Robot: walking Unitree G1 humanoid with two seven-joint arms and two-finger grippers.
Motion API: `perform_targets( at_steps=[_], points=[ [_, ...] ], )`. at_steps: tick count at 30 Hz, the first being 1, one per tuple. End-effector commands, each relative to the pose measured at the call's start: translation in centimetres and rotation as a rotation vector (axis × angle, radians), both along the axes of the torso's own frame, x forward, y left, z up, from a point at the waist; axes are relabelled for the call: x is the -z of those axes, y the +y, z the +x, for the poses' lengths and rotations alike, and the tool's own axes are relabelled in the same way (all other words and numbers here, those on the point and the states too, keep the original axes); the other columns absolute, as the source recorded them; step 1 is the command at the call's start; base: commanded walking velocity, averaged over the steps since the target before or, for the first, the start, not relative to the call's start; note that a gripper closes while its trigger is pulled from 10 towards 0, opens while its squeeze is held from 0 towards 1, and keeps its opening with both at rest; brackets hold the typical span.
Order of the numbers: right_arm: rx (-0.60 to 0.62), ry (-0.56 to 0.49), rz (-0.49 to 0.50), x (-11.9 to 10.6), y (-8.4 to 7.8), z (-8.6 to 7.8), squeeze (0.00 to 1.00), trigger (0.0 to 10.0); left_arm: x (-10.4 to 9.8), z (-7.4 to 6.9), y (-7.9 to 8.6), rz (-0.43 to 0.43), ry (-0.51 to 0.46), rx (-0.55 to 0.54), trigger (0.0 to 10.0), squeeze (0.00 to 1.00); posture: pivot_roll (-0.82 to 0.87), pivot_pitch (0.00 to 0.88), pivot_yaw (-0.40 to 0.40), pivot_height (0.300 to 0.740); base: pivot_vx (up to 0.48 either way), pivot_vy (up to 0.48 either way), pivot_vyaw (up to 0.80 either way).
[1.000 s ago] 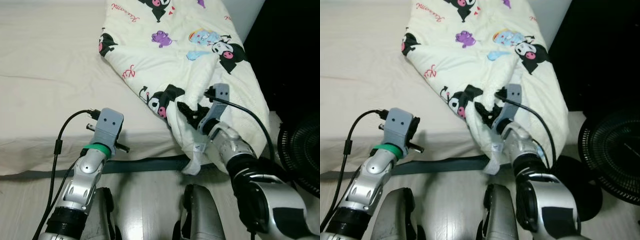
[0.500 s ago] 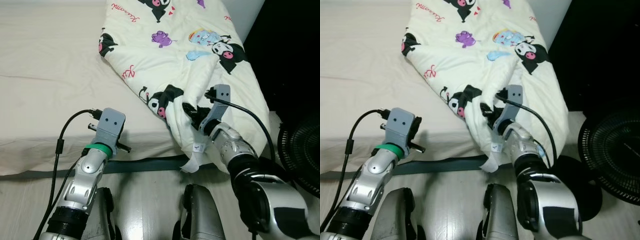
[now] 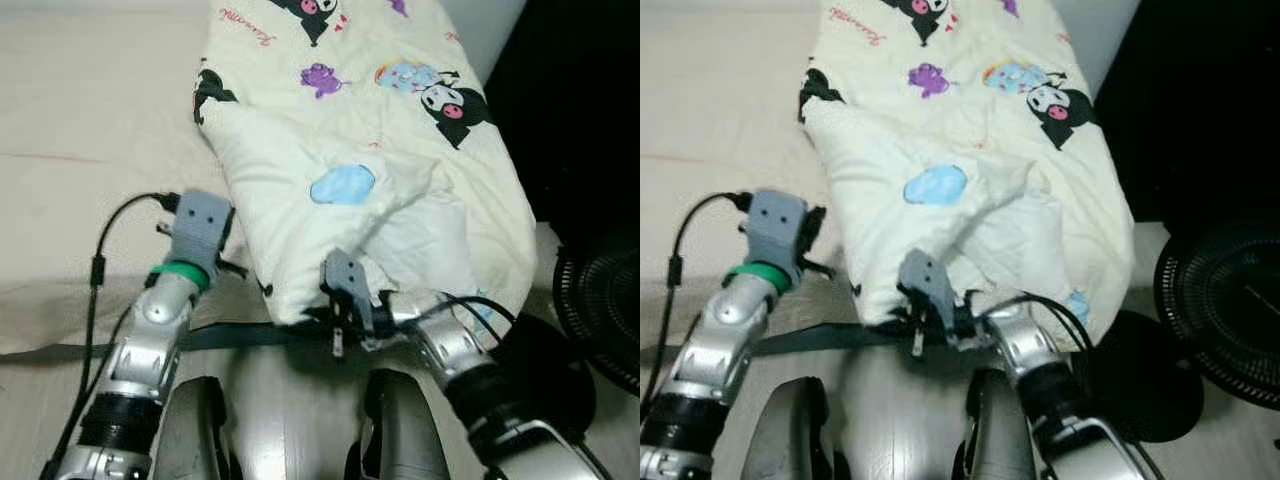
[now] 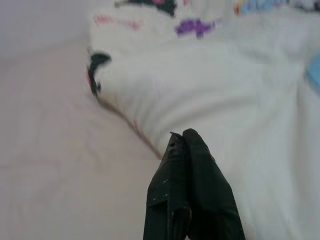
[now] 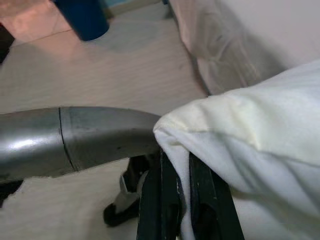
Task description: Clean up the room
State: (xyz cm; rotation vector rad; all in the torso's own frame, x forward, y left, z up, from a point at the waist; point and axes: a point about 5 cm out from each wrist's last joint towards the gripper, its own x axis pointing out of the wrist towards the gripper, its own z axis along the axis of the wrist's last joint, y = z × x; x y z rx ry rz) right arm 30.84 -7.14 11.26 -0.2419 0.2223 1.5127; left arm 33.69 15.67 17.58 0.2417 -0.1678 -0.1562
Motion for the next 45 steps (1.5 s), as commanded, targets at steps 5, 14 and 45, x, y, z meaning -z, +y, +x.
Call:
perform_targets(
  at_steps=[5,14,45],
  points=[
    [0.128,0.115,0.263,-1.8,0.7,0.6,1.0,10.0,0.8,-0.5,-1.3,0.029,0.006,0.046,10.0,0.0,0.05,0.144,0.036,0.542,0.0,0.0,0.0],
    [-0.016,0.237,0.364,-3.2,0.1,-3.4,0.0,10.0,0.3,-1.2,-5.1,0.039,-0.03,0.155,10.0,0.95,0.04,0.148,0.037,0.542,0.0,0.0,0.0],
    [0.775,0.03,0.737,-9.3,-9.3,-0.2,0.0,10.0,2.7,-1.4,-12.7,0.358,-0.019,0.341,10.0,0.0,-0.02,0.158,0.032,0.542,0.0,0.0,0.0]
  ],
)
